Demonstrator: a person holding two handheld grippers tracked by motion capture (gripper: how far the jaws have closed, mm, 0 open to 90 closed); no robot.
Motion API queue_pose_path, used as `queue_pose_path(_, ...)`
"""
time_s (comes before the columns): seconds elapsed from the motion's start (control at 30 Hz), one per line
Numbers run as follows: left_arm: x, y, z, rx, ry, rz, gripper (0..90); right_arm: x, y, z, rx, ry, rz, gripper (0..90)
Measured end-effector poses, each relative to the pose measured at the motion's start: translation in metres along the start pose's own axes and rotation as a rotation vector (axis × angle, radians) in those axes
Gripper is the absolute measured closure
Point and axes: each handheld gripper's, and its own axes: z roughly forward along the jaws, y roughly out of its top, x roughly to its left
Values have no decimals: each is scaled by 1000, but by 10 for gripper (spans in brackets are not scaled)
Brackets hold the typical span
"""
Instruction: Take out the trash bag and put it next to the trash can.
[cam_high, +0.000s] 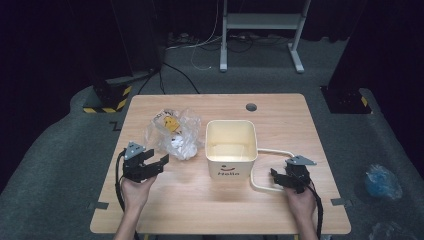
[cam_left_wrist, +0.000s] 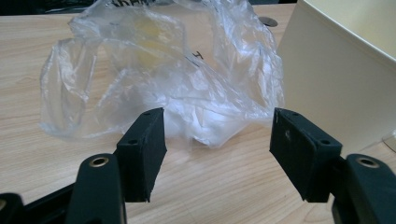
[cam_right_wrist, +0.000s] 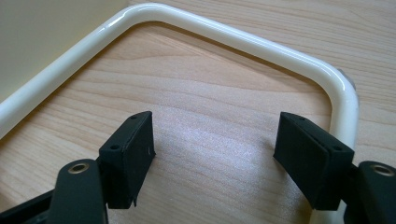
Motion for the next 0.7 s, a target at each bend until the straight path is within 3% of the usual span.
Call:
queue_pose_path(0.4, -7, -16, 7, 24, 11, 18, 358, 0, 0, 0, 0, 0, 0, 283)
queue_pose_path(0.7, -5, -33, 18, 50, 33, 1, 358, 0, 0, 0, 0, 0, 0, 283)
